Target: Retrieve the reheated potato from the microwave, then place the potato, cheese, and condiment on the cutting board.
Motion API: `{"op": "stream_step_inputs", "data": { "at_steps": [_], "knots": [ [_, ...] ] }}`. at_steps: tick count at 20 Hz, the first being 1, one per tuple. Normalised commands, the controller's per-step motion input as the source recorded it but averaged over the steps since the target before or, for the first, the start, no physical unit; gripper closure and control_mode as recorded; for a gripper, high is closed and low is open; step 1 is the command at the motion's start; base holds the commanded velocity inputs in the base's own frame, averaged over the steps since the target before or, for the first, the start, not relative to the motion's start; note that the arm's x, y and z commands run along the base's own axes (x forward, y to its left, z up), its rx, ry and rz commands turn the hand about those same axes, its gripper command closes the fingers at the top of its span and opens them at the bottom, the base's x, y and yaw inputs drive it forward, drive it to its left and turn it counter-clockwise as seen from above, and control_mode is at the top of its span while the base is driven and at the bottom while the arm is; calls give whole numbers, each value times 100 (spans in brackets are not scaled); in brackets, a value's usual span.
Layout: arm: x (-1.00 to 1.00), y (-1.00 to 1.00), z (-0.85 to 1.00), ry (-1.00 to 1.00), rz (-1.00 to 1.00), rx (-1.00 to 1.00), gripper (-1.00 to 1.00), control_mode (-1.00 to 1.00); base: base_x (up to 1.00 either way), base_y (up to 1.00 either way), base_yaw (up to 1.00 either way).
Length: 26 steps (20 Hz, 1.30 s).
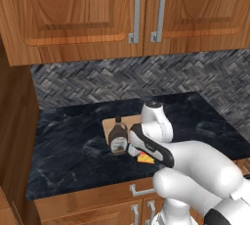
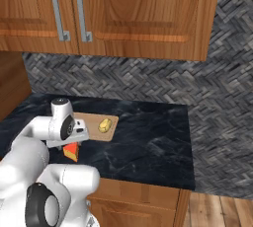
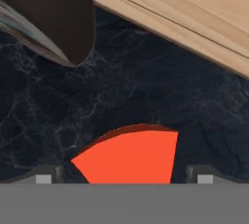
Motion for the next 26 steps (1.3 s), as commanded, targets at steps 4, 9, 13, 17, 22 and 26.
{"op": "stream_step_inputs", "data": {
  "at_steps": [4, 9, 13, 17, 22, 26],
  "knots": [
    [1, 0, -29, 0, -6, 0, -100, -100, 0, 0, 0],
    [0, 0, -30, 0, -11, 0, -100, -100, 0, 0, 0],
    [0, 0, -27, 0, -10, 1, -100, -100, 0, 0, 0],
    [0, -2, -24, 0, -11, 0, -100, -100, 0, 0, 0],
    [0, -6, -22, 0, -9, 0, -100, -100, 0, 0, 0],
    [0, -2, -16, 0, -9, 0, 100, -100, 0, 0, 0]
  ]
}}
